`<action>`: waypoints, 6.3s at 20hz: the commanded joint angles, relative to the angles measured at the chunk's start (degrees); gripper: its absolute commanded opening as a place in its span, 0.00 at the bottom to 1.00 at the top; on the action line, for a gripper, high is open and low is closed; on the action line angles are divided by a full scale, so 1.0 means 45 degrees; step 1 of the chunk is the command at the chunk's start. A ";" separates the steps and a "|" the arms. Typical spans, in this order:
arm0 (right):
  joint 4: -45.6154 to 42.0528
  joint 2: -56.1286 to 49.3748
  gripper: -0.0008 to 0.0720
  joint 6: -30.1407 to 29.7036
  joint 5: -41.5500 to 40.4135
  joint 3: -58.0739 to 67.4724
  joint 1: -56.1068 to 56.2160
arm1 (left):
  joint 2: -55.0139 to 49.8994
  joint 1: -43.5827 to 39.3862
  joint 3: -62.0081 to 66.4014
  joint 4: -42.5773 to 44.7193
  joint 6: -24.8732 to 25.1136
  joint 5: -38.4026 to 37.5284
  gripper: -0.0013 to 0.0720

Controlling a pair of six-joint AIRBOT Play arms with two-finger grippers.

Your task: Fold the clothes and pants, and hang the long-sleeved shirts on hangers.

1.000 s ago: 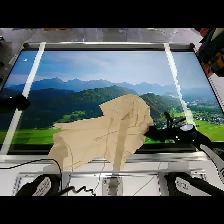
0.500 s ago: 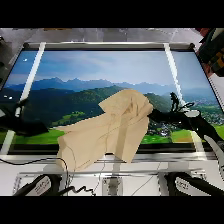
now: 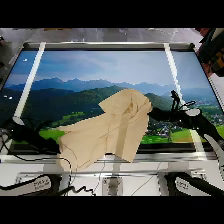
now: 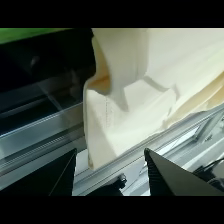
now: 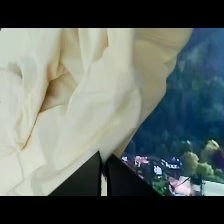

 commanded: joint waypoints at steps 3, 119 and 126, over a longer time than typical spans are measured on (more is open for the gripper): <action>0.0010 0.0005 0.03 0.0000 -0.0010 0.0015 0.0005 | -0.0165 -0.0024 -0.1190 0.0267 0.0903 0.0350 0.68; -0.6965 -0.0248 0.09 0.3274 0.4002 -0.1520 -0.1617 | -0.0423 0.1787 0.3084 -0.3143 0.0044 0.2025 0.75; -0.6926 0.1530 0.03 0.3245 0.4022 -0.1520 -0.1608 | -0.0427 0.1627 0.0515 -0.3376 0.0335 0.4046 0.75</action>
